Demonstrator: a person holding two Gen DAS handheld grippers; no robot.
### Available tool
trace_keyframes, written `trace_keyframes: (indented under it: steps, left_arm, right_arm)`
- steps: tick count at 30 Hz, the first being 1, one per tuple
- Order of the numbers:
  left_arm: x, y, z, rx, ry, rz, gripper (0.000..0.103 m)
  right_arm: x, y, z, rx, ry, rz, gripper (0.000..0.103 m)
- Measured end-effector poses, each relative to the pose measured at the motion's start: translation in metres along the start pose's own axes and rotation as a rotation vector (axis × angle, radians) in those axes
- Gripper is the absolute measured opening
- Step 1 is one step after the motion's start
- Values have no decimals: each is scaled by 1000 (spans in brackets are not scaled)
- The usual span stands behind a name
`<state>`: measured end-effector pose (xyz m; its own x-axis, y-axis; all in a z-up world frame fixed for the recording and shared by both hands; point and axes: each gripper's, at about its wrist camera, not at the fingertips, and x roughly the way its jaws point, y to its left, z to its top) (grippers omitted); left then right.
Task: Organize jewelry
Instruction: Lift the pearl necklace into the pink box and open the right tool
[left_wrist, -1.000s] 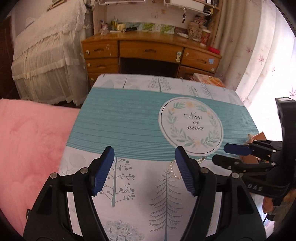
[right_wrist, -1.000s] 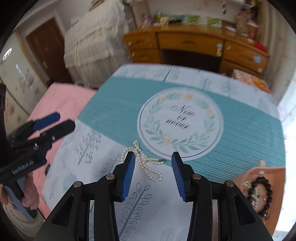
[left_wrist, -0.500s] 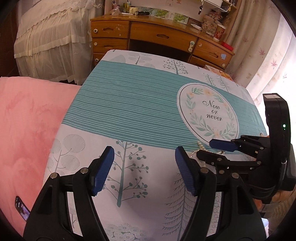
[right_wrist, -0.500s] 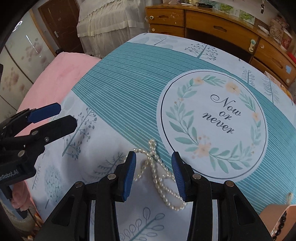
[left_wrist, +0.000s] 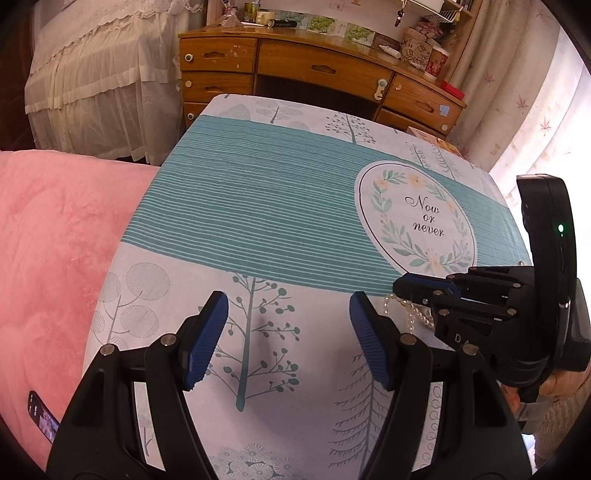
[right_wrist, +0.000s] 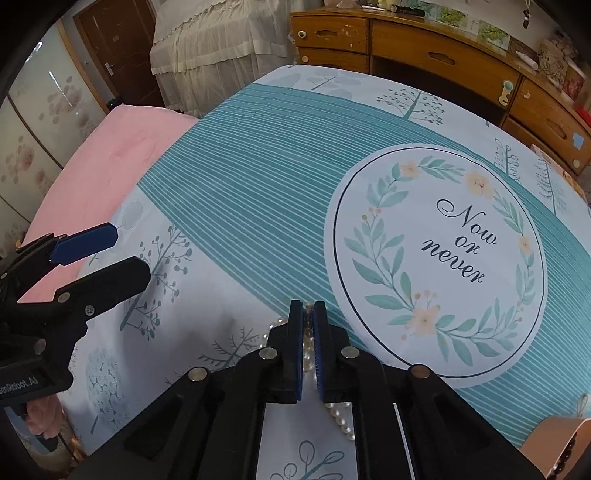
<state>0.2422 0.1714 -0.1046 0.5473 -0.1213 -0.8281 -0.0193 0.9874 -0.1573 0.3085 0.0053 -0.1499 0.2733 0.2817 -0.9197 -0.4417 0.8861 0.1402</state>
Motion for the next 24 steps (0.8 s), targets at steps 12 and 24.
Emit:
trace_keyframes:
  steps: [12, 24]
  left_arm:
    - [-45, -36, 3, 57, -42, -23, 66]
    - [-119, -135, 4, 211, -135, -94, 66]
  right_arm:
    - [-96, -25, -18, 132, -185, 106, 5]
    - [-280, -63, -80, 231, -526, 75, 5]
